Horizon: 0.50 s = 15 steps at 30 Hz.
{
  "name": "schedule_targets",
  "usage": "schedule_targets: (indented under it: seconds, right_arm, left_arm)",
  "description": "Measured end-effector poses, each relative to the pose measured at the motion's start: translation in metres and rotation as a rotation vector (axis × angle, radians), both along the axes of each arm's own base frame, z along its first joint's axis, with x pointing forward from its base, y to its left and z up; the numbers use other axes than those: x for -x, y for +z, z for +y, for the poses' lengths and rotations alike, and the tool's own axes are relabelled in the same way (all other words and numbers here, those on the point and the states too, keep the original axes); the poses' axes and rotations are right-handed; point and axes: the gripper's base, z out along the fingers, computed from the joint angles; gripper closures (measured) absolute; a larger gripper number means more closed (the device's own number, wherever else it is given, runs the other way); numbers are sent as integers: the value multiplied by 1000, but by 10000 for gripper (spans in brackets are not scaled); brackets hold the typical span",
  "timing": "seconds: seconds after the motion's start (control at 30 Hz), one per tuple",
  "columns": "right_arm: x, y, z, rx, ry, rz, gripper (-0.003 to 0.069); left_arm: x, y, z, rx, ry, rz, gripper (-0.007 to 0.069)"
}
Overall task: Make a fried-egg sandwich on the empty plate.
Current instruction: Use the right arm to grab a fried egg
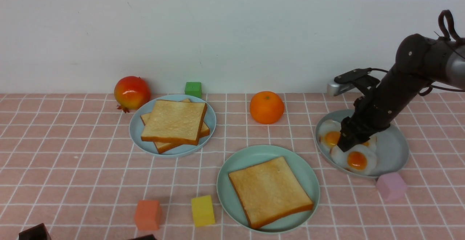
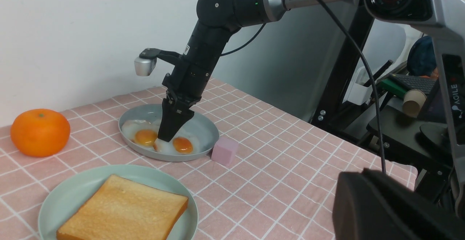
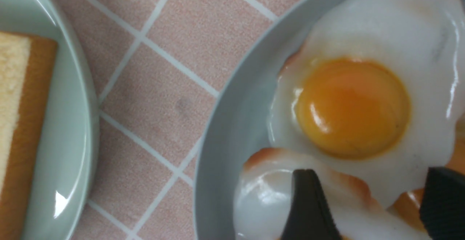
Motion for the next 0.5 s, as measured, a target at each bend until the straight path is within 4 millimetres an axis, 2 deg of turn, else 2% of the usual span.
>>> schedule_targets:
  seconds: [0.27, 0.5]
  right_arm:
    - [2, 7, 1, -14, -32, 47, 210]
    - [2, 10, -2, 14, -72, 68, 160]
  left_arm:
    - [0, 0, 0, 0, 0, 0, 567]
    - [0, 0, 0, 0, 0, 0, 564]
